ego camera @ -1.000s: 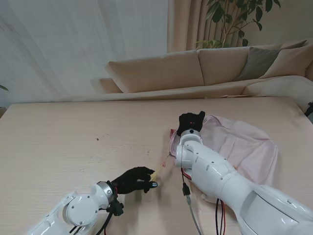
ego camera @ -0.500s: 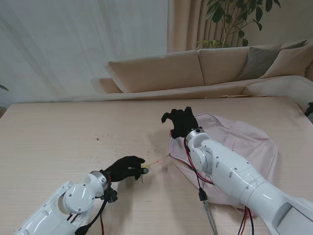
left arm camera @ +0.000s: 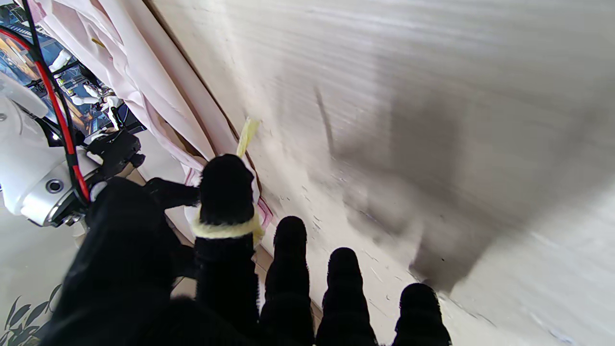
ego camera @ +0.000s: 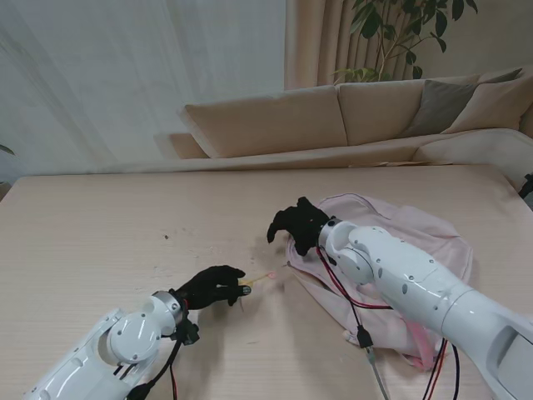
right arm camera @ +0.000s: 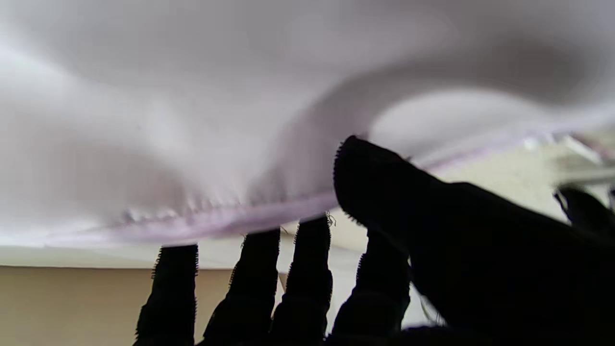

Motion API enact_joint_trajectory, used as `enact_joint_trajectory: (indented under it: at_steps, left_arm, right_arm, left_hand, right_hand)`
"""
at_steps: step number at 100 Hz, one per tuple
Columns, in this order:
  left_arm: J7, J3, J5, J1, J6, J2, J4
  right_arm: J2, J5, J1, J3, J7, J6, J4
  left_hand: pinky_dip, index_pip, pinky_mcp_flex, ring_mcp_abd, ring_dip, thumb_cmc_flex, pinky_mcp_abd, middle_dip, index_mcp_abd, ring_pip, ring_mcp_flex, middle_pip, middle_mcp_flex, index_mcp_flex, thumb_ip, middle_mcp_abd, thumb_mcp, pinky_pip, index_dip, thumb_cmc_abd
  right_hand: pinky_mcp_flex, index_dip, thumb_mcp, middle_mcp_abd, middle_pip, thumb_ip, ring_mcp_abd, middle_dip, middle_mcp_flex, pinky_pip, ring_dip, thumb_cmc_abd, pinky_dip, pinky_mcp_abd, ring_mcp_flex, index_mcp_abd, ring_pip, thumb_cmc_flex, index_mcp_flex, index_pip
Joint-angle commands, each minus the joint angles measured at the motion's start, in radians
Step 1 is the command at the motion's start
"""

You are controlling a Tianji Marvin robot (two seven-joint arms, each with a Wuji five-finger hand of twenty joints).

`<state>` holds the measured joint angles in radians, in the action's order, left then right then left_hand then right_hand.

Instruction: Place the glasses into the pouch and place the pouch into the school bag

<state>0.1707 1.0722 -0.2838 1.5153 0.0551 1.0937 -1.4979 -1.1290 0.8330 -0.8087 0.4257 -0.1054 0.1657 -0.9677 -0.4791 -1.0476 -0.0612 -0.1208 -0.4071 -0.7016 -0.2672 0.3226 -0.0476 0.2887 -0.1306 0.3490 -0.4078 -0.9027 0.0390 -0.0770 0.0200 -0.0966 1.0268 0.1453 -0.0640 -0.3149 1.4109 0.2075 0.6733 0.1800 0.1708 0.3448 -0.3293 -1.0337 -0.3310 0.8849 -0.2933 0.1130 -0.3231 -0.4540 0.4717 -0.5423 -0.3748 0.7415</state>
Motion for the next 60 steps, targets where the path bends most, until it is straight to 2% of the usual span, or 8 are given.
enact_joint_trajectory:
  at_steps: [1, 11, 27, 30, 34, 39, 48, 60]
  left_arm:
    - [0.011, 0.002, -0.002, 0.002, 0.005, 0.006, 0.000]
    - [0.012, 0.003, -0.006, 0.002, 0.004, 0.005, -0.001]
    - [0.013, 0.004, -0.007, 0.001, 0.003, 0.005, -0.001]
    - [0.014, 0.003, -0.007, 0.001, 0.003, 0.005, 0.000]
    - [0.015, 0.002, -0.008, -0.001, 0.003, 0.004, 0.000]
    - [0.016, 0.001, -0.007, -0.002, 0.003, 0.004, 0.001]
    - [0.016, 0.001, -0.009, -0.005, 0.007, 0.004, 0.004]
    - [0.023, 0.003, -0.010, -0.015, 0.010, 0.003, 0.016]
  right_arm:
    - [-0.001, 0.003, 0.010, -0.009, 0.023, -0.001, 0.025]
    - [-0.001, -0.023, 0.023, -0.026, 0.064, 0.009, 0.038]
    - [-0.005, -0.036, 0.031, -0.044, 0.059, 0.035, 0.063]
    - [-0.008, -0.035, 0.033, -0.049, 0.047, 0.038, 0.072]
    - [-0.012, -0.035, 0.035, -0.055, 0.032, 0.039, 0.080]
    - [-0.018, -0.037, 0.036, -0.062, 0.015, 0.038, 0.091]
    - [-0.034, -0.030, 0.040, -0.077, -0.052, 0.037, 0.122]
    - [-0.044, -0.065, 0.021, -0.049, -0.036, 0.024, 0.115]
  left_hand:
    - [-0.011, -0.027, -0.014, 0.004, -0.003, 0.010, -0.007, 0.010, -0.008, -0.009, 0.008, 0.001, -0.008, -0.057, -0.021, 0.005, -0.027, -0.006, 0.014, -0.021]
    - [-0.011, -0.026, -0.015, 0.004, -0.003, 0.011, -0.006, 0.009, -0.010, -0.009, 0.009, -0.001, -0.009, -0.055, -0.021, 0.006, -0.027, -0.005, 0.014, -0.022]
    - [-0.011, -0.027, -0.017, 0.003, -0.003, 0.011, -0.005, 0.009, -0.010, -0.010, 0.010, -0.001, -0.009, -0.055, -0.022, 0.004, -0.026, -0.005, 0.014, -0.022]
    - [-0.011, -0.027, -0.016, 0.004, -0.003, 0.011, -0.006, 0.009, -0.009, -0.009, 0.009, -0.001, -0.007, -0.056, -0.021, 0.005, -0.027, -0.005, 0.014, -0.021]
    - [-0.011, -0.027, -0.017, 0.004, -0.003, 0.011, -0.006, 0.009, -0.009, -0.010, 0.010, -0.001, -0.008, -0.055, -0.021, 0.006, -0.026, -0.005, 0.014, -0.022]
    - [-0.011, -0.027, -0.018, 0.005, -0.003, 0.012, -0.006, 0.009, -0.008, -0.010, 0.010, -0.002, -0.005, -0.057, -0.021, 0.007, -0.027, -0.004, 0.013, -0.022]
    - [-0.011, -0.029, -0.017, 0.005, -0.003, 0.013, -0.006, 0.009, -0.012, -0.010, 0.009, -0.001, -0.008, -0.057, -0.021, 0.007, -0.027, -0.005, 0.014, -0.023]
    - [-0.011, -0.030, -0.017, 0.006, -0.002, 0.013, -0.006, 0.009, -0.013, -0.010, 0.009, -0.001, -0.007, -0.058, -0.021, 0.008, -0.027, -0.004, 0.015, -0.022]
  right_hand:
    - [-0.018, 0.002, 0.110, 0.051, -0.007, -0.039, 0.038, -0.011, -0.008, 0.016, 0.014, -0.002, 0.020, 0.003, 0.049, -0.033, -0.016, -0.045, -0.048, 0.010]
    - [-0.020, -0.024, 0.097, 0.055, -0.010, -0.045, 0.054, -0.009, -0.048, 0.056, 0.017, -0.007, 0.041, -0.004, 0.053, -0.053, -0.023, -0.047, -0.117, 0.053]
    - [-0.021, -0.156, 0.061, 0.016, 0.018, -0.006, 0.057, 0.012, -0.201, 0.056, 0.007, 0.106, 0.037, 0.005, -0.009, -0.061, -0.003, 0.050, -0.262, 0.163]
    - [-0.021, -0.195, 0.050, -0.004, 0.030, 0.011, 0.059, 0.020, -0.263, 0.042, -0.002, 0.124, 0.027, 0.007, -0.037, -0.046, 0.011, 0.073, -0.319, 0.184]
    - [-0.020, -0.172, 0.034, -0.032, 0.044, 0.153, 0.059, 0.028, -0.355, 0.012, -0.015, 0.174, 0.013, 0.010, -0.082, -0.056, 0.035, 0.070, -0.382, 0.226]
    - [-0.017, -0.165, 0.021, -0.074, 0.073, 0.220, 0.053, 0.036, -0.492, -0.042, -0.042, 0.202, -0.009, 0.011, -0.162, -0.077, 0.091, 0.039, -0.448, 0.310]
    - [0.062, -0.161, 0.032, -0.180, 0.177, 0.228, -0.019, 0.028, -0.815, -0.171, -0.109, 0.188, -0.076, 0.039, -0.428, -0.063, 0.261, 0.019, -0.563, 0.388]
    - [0.272, -0.243, 0.041, -0.270, 0.357, 0.200, -0.119, 0.155, -0.926, -0.245, -0.093, 0.095, -0.149, 0.088, -0.669, -0.005, 0.481, 0.016, -0.560, 0.380]
